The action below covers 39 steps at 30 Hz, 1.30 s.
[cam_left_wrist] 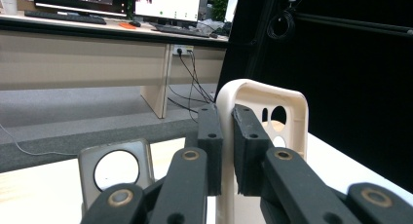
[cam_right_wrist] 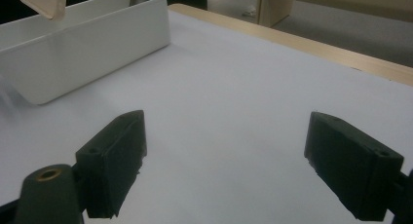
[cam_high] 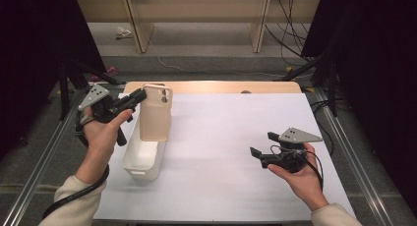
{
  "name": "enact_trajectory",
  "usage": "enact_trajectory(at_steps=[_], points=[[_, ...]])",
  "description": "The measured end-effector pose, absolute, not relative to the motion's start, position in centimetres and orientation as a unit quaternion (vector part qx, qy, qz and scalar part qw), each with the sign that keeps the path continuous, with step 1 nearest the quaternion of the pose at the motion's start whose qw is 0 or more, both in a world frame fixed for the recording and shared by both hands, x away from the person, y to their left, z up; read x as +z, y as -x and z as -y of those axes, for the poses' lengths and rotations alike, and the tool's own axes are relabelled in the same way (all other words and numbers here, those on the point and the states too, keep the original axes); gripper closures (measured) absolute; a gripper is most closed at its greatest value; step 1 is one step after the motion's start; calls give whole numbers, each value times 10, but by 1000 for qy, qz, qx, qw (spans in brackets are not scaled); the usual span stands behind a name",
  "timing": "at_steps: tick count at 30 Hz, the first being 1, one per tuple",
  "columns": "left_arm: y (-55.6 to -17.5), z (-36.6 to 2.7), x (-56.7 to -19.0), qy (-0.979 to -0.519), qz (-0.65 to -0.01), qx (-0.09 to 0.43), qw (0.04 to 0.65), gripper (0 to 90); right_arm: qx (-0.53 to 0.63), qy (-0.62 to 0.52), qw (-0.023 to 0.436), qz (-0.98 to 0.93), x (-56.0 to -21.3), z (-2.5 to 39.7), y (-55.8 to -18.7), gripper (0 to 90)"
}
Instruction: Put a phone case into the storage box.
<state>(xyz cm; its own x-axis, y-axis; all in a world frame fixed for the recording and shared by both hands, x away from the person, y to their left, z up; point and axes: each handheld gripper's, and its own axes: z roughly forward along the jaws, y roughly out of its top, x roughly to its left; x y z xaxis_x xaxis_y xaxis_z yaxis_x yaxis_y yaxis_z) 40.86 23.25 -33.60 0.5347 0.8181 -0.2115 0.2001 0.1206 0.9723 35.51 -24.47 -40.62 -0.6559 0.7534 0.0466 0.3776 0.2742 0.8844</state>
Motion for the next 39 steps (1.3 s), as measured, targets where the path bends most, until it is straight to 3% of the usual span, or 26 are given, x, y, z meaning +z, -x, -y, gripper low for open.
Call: enact_trajectory(at_steps=[39], points=[[-436,-255,-338,-607,-431,254,618,829,479,-370,191,-773,-408,245,-356,163]])
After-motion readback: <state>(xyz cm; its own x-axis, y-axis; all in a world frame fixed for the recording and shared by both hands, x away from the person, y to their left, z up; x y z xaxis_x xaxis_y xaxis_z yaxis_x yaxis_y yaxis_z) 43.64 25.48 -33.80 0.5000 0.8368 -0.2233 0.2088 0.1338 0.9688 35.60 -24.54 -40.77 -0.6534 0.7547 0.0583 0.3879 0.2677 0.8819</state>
